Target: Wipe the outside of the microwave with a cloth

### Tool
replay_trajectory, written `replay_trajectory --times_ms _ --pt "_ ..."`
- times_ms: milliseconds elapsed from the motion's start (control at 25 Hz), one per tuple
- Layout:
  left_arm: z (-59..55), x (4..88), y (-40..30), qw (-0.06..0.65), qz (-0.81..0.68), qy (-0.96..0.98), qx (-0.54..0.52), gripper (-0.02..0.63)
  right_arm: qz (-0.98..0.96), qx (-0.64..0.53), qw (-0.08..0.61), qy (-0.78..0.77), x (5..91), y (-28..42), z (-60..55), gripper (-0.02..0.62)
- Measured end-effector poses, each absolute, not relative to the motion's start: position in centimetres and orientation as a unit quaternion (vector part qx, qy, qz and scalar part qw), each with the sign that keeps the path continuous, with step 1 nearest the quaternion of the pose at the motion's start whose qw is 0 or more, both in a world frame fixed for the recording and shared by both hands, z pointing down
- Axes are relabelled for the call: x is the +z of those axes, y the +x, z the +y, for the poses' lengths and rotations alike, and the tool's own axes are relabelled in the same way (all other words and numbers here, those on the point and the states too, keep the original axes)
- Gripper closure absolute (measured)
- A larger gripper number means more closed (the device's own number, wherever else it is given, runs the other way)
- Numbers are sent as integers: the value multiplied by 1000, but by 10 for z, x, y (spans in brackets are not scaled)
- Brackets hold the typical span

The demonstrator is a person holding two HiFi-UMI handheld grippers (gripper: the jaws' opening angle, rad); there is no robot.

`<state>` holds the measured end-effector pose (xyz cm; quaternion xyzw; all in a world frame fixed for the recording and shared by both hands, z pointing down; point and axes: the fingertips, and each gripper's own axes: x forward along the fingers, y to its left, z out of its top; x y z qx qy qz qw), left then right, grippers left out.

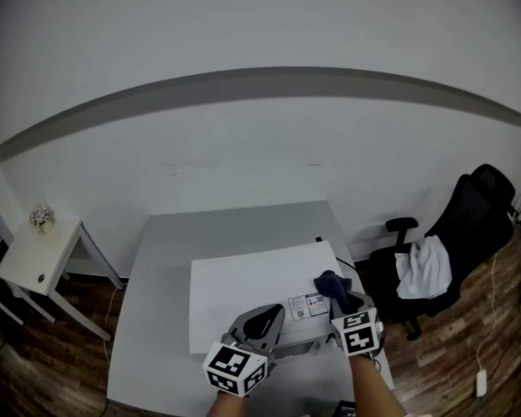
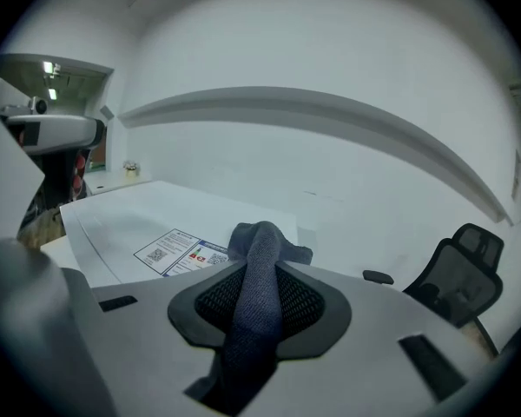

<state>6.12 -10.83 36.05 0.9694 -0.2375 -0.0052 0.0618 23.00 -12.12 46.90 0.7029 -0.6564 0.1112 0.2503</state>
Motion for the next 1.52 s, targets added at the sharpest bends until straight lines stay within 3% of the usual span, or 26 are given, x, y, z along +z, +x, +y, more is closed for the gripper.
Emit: replay_trajectory --times_ms 720,1040,1520 --pt "-142 351 8 87 -169 981 -19 601 -582 140 303 742 473 214 -124 495" --pt "-152 394 26 131 -197 969 75 602 -607 138 303 722 475 172 -131 495" --pt "-154 396 11 157 -208 961 97 601 -648 127 301 688 466 121 -146 495"
